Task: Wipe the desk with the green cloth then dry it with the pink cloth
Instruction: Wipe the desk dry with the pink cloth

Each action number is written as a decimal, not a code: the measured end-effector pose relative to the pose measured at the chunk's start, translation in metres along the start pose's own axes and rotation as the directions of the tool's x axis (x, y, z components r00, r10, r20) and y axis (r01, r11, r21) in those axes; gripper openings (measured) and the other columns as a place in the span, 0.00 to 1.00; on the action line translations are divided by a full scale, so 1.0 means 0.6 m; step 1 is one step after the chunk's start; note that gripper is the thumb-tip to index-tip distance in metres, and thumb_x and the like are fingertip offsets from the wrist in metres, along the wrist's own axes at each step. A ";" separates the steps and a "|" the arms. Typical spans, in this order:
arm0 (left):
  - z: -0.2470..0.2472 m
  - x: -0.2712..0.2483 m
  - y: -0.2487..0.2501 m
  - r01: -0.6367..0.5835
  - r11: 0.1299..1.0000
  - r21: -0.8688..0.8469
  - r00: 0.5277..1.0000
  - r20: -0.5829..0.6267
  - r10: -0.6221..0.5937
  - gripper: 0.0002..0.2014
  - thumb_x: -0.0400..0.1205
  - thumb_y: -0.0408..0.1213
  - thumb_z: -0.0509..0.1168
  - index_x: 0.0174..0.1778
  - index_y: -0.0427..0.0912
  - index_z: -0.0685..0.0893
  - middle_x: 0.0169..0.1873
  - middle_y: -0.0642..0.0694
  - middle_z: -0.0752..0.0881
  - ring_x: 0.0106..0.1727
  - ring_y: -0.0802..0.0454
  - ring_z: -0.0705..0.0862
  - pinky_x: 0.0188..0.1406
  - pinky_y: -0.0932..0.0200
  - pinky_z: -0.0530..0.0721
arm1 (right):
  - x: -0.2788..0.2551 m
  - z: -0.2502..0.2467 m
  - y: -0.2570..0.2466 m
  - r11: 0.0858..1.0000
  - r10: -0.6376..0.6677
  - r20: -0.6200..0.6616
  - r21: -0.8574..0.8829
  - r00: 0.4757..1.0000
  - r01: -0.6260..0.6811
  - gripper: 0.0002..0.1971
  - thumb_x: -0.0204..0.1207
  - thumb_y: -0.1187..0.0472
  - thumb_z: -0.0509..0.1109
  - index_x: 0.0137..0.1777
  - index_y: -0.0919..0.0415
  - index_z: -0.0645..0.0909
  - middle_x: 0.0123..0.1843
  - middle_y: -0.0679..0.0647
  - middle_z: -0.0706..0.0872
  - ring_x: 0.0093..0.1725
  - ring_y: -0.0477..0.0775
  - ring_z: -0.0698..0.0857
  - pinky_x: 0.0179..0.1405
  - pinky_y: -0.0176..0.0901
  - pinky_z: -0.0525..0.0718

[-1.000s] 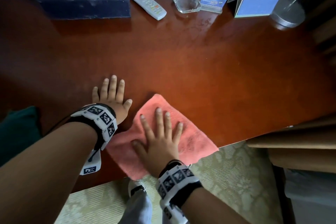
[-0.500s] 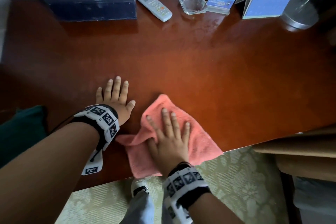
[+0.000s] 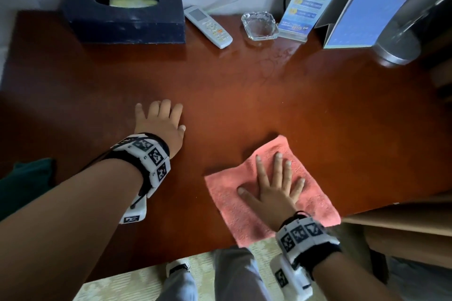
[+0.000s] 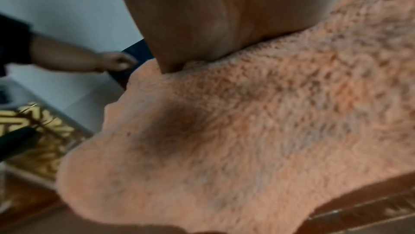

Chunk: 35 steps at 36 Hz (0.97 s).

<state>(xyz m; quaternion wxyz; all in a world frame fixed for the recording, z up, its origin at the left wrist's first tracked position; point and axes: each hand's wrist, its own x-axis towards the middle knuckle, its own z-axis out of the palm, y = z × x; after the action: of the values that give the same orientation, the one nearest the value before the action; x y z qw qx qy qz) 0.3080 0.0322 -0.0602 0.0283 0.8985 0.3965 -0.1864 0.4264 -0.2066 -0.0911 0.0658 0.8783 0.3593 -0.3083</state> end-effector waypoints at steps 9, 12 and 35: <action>-0.015 0.100 0.019 0.056 0.992 -0.116 0.992 0.117 -0.042 0.30 0.87 0.52 0.43 0.83 0.49 0.39 0.83 0.48 0.38 0.83 0.47 0.38 0.79 0.34 0.42 | 0.025 -0.020 -0.049 0.984 -0.171 0.067 -0.045 0.983 0.174 0.47 0.64 0.19 0.41 0.75 0.33 0.19 0.73 0.51 0.10 0.72 0.60 0.13 0.70 0.76 0.24; -0.005 0.124 0.022 0.079 0.990 -0.120 0.986 0.153 -0.060 0.31 0.87 0.55 0.40 0.83 0.49 0.36 0.82 0.48 0.35 0.83 0.47 0.35 0.79 0.34 0.40 | 0.038 -0.027 -0.054 0.979 -0.193 0.073 -0.060 0.979 0.197 0.44 0.67 0.23 0.43 0.74 0.32 0.19 0.73 0.51 0.10 0.72 0.58 0.12 0.70 0.76 0.24; -0.001 0.141 0.025 0.131 0.973 -0.188 0.949 0.309 -0.068 0.31 0.86 0.55 0.36 0.79 0.51 0.26 0.77 0.48 0.21 0.79 0.46 0.25 0.77 0.34 0.34 | 0.304 -0.191 -0.148 0.970 -0.240 -0.064 -0.061 0.969 0.237 0.37 0.76 0.29 0.52 0.80 0.29 0.35 0.83 0.45 0.26 0.81 0.56 0.27 0.73 0.73 0.29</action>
<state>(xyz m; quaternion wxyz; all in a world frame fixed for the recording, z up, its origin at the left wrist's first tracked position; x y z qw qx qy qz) 0.3712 0.0813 -0.0916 0.1716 0.8307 0.4497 -0.2798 0.5241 0.0049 -0.0972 0.0385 0.8371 0.4724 -0.2730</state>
